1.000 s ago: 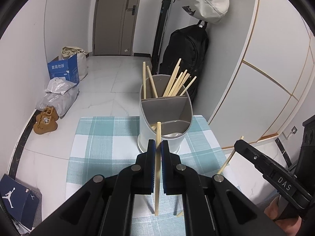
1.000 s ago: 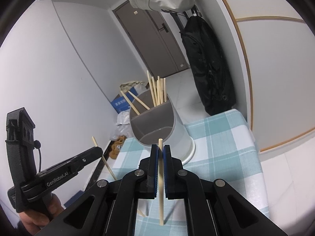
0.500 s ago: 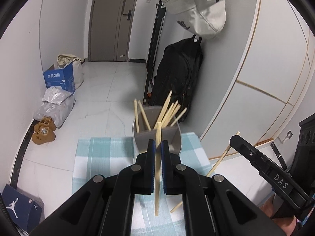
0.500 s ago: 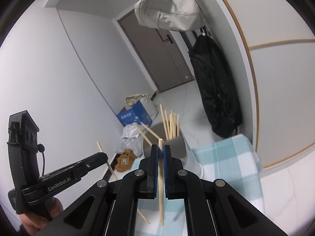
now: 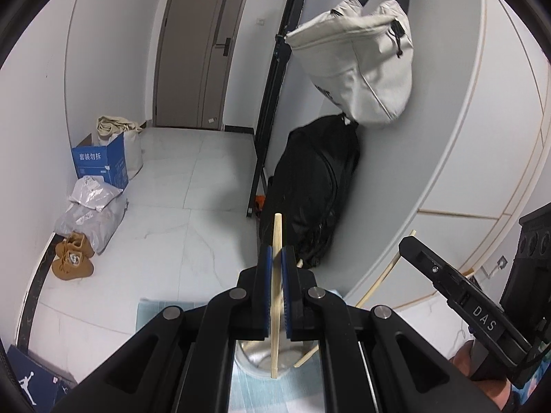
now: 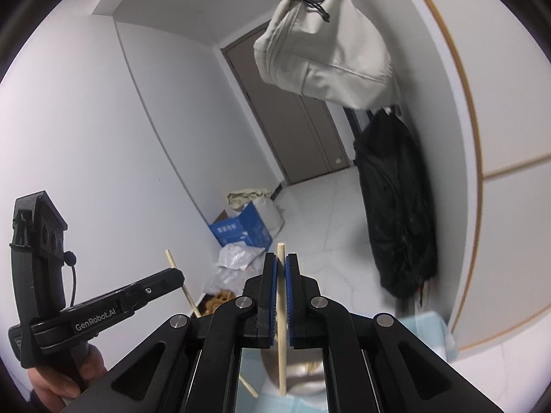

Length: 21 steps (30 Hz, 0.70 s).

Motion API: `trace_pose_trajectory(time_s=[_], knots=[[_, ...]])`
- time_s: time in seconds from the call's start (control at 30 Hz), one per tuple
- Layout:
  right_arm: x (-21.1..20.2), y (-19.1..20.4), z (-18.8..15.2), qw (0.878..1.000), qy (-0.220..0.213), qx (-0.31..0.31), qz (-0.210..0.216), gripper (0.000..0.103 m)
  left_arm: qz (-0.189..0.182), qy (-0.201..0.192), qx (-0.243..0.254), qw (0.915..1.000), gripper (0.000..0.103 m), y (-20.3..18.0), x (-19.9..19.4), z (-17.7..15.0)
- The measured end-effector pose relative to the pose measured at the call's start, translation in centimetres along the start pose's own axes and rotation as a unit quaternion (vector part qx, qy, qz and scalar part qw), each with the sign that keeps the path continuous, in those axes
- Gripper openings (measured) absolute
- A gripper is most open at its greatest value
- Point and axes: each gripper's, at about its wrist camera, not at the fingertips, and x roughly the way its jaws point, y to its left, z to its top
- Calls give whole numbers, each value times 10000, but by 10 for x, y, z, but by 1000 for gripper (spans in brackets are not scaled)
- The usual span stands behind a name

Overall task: Organize utensils
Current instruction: 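Lower both chopsticks into the holder and open both tools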

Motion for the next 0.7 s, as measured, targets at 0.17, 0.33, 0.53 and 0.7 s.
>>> trace_pose_trajectory(time_s=[0.17, 0.33, 0.53, 0.7], knots=[[19, 1, 22, 9999, -76, -100, -3, 4, 22, -127, -80, 9999, 2, 5, 11, 16], [36, 2, 35, 9997, -112, -216, 12, 4, 94, -338, -183, 9992, 2, 14, 23, 25], [57, 4, 37, 9994, -110, -332, 5, 4, 147, -383, -274, 9988, 2, 22, 40, 21], [68, 3, 29, 9992, -5, -403, 0, 4, 148, -459, -198, 9986, 2, 22, 45, 12]])
